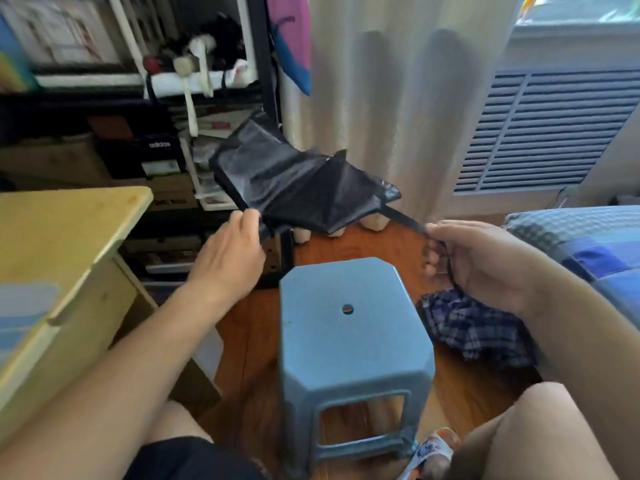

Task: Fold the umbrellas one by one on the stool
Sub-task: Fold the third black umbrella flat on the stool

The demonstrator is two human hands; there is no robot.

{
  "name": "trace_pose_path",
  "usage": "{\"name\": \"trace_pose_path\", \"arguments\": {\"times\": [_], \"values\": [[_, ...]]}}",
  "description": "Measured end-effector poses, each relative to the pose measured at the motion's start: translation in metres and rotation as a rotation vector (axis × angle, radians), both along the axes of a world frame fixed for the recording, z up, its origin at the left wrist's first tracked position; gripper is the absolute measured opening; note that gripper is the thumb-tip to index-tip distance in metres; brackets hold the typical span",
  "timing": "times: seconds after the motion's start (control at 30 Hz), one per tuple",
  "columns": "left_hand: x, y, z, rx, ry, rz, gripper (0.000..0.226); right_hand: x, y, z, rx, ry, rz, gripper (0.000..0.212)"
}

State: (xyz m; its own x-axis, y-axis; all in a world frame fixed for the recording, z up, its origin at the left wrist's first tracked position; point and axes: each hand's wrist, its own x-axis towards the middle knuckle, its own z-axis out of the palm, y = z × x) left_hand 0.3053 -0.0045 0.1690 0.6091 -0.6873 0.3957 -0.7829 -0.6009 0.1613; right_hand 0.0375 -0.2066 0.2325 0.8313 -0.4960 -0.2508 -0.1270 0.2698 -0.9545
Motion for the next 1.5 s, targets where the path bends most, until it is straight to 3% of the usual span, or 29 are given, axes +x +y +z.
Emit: {"name": "trace_pose_path", "arguments": {"times": [0.17, 0.27, 0.37, 0.47, 0.53, 0.77, 0.97, 1.1, 1.27, 1.37, 1.43, 1.5], "values": [[-0.085, 0.027, -0.129, 0.333, 0.188, -0.083, 0.058, -0.054, -0.013, -0.044, 0.029, 0.327, 0.098, 0.024], [-0.101, 0.032, -0.144, 0.228, 0.467, -0.063, 0.059, -0.076, -0.013, -0.066, 0.023, 0.468, 0.117, 0.031], [-0.099, 0.039, -0.139, 0.173, 0.639, 0.039, 0.059, -0.086, -0.013, -0.066, 0.022, 0.475, 0.190, 0.028], [-0.092, 0.044, -0.133, 0.305, 0.622, 0.041, 0.047, -0.084, -0.013, -0.055, 0.030, 0.411, 0.226, 0.031], [-0.091, 0.042, -0.127, 0.324, 0.498, -0.002, 0.039, -0.078, -0.013, -0.050, 0.016, 0.355, 0.239, 0.028], [-0.101, 0.042, -0.126, 0.176, 0.229, -0.220, 0.045, -0.054, 0.001, -0.039, 0.008, 0.225, 0.311, 0.024], [-0.083, 0.038, -0.128, 0.138, 0.497, -0.192, 0.036, -0.017, 0.009, -0.025, -0.030, 0.141, 0.245, 0.027], [-0.065, 0.039, -0.131, 0.289, 0.596, -0.243, 0.022, 0.021, 0.008, -0.019, -0.049, 0.148, 0.208, 0.028], [-0.052, 0.047, -0.124, 0.371, 0.604, -0.347, 0.022, 0.077, -0.015, -0.030, 0.036, 0.192, -0.109, 0.024], [-0.052, 0.057, -0.125, 0.398, 0.684, -0.352, 0.037, 0.088, -0.035, -0.051, 0.176, 0.255, -0.285, 0.028], [-0.053, 0.062, -0.127, 0.376, 0.757, -0.293, 0.057, 0.085, -0.038, -0.061, 0.250, 0.243, -0.265, 0.032], [-0.055, 0.064, -0.127, 0.378, 0.706, -0.226, 0.062, 0.078, -0.034, -0.061, 0.231, 0.195, -0.166, 0.034]]}}
